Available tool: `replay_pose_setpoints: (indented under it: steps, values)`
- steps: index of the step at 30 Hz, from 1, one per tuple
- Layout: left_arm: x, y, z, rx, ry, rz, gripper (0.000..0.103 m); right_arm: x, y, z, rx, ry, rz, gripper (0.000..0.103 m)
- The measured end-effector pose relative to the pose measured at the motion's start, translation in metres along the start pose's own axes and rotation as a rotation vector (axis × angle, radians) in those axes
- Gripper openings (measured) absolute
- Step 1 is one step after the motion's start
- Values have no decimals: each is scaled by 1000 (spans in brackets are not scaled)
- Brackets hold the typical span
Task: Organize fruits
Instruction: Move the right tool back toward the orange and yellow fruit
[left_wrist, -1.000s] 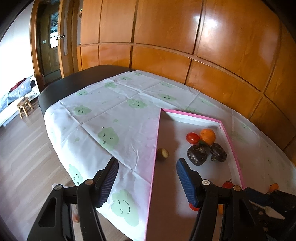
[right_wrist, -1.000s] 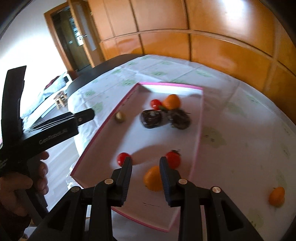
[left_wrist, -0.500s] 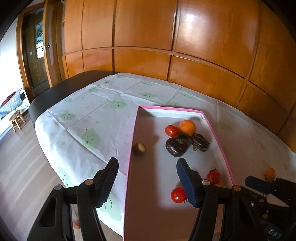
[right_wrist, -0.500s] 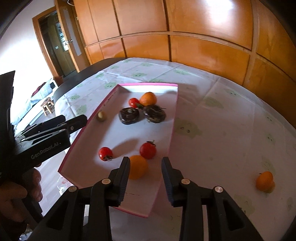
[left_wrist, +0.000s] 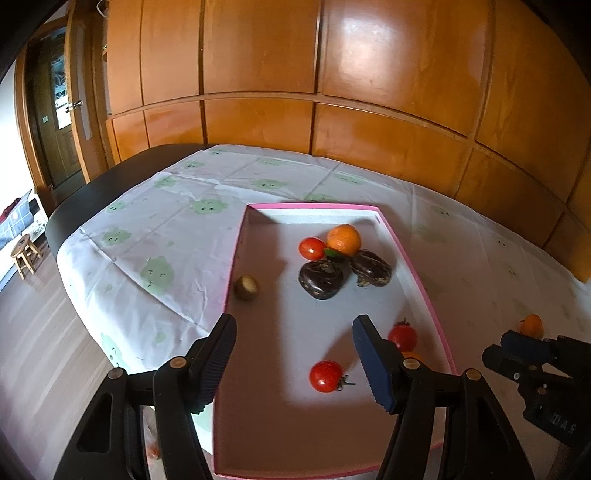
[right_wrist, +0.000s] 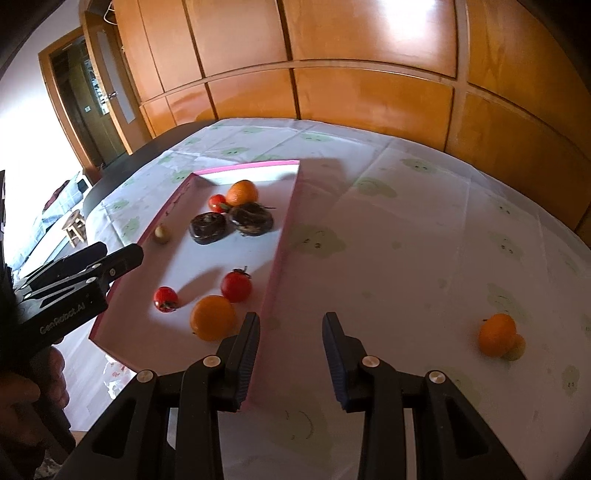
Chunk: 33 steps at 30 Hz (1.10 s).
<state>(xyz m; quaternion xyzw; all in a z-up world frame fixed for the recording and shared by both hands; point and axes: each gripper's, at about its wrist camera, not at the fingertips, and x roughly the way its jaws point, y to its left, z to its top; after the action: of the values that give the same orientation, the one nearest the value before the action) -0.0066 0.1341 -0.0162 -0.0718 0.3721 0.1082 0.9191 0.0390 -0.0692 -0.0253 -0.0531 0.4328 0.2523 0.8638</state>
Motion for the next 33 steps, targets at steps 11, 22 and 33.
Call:
replay_pose_setpoints:
  steps: [11, 22, 33]
  values:
    - [-2, -26, -6, 69, 12, -38, 66, -14, -24, -5, 9, -17, -39, 35]
    - [-8, -53, -9, 140, 11, -78, 66, -51, -95, 4, 47, -42, -135, 35]
    - [-15, -83, -8, 211, 5, -107, 66, -77, -191, -5, 47, -53, -250, 35]
